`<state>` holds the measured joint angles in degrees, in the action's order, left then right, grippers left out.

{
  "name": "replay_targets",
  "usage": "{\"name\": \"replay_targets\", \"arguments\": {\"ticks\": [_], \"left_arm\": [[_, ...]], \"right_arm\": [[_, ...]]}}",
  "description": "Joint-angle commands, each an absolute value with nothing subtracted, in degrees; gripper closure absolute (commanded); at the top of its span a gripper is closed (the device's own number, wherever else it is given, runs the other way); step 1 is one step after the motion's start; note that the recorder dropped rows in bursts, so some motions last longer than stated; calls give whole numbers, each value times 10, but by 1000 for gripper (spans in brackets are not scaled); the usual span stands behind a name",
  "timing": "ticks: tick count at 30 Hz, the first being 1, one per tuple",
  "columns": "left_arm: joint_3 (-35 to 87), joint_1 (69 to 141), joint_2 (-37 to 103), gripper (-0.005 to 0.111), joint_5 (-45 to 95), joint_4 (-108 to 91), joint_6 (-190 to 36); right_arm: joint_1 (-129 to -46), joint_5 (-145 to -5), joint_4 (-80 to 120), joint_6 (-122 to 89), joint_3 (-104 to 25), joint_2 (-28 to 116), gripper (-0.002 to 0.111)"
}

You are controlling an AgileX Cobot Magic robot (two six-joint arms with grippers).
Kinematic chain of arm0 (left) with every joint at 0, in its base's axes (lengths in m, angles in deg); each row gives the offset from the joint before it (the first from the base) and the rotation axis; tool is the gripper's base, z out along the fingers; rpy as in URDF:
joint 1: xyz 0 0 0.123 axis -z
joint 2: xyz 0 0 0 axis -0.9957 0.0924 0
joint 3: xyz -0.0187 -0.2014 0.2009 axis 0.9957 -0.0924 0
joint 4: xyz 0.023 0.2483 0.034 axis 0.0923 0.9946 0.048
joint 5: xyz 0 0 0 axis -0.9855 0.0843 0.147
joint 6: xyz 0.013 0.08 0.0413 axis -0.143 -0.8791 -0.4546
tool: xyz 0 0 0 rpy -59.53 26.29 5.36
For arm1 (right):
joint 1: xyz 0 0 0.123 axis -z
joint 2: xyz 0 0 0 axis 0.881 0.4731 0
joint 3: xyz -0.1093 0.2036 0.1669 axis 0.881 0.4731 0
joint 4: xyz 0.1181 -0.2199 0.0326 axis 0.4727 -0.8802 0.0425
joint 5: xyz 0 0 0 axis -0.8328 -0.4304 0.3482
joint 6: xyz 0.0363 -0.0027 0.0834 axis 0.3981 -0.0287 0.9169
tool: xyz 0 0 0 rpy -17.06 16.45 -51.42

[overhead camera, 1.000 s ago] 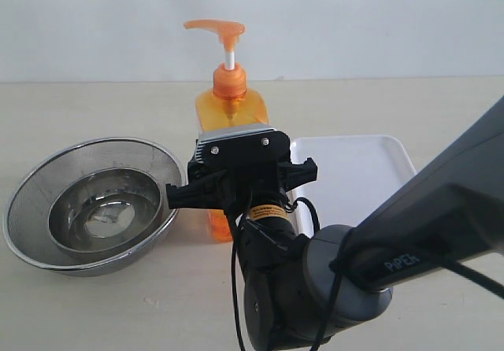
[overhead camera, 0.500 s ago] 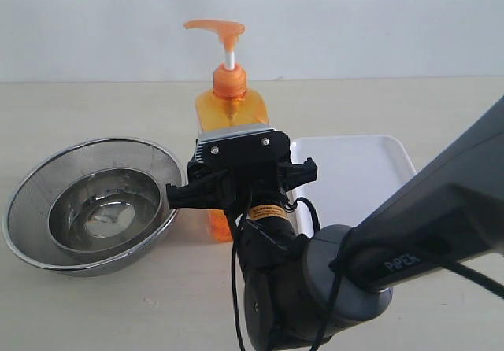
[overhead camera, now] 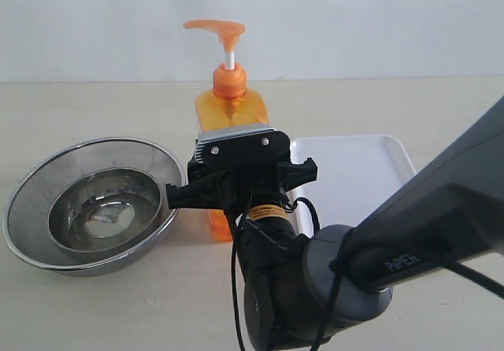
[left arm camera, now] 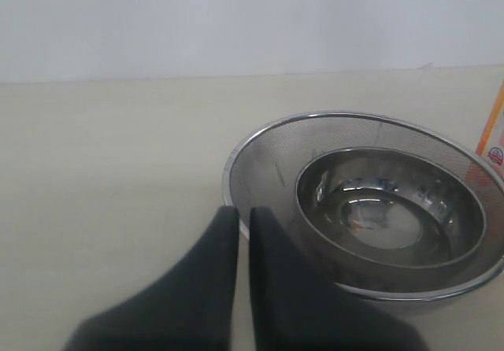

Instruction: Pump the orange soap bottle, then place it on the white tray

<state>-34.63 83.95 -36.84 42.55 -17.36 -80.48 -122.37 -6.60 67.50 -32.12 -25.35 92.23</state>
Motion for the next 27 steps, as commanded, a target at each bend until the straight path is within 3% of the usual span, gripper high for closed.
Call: {"name": "replay_targets", "arguments": {"ticks": [1,27], "left_arm": [[-348,838,-370,102,426,-177,-808],[-348,838,-370,102,426,-177,-808]], "right_arm": [[-1223,-74,675,-314,-256,918,108],[-1223,-77,675,-308,-256,918,108]]}}
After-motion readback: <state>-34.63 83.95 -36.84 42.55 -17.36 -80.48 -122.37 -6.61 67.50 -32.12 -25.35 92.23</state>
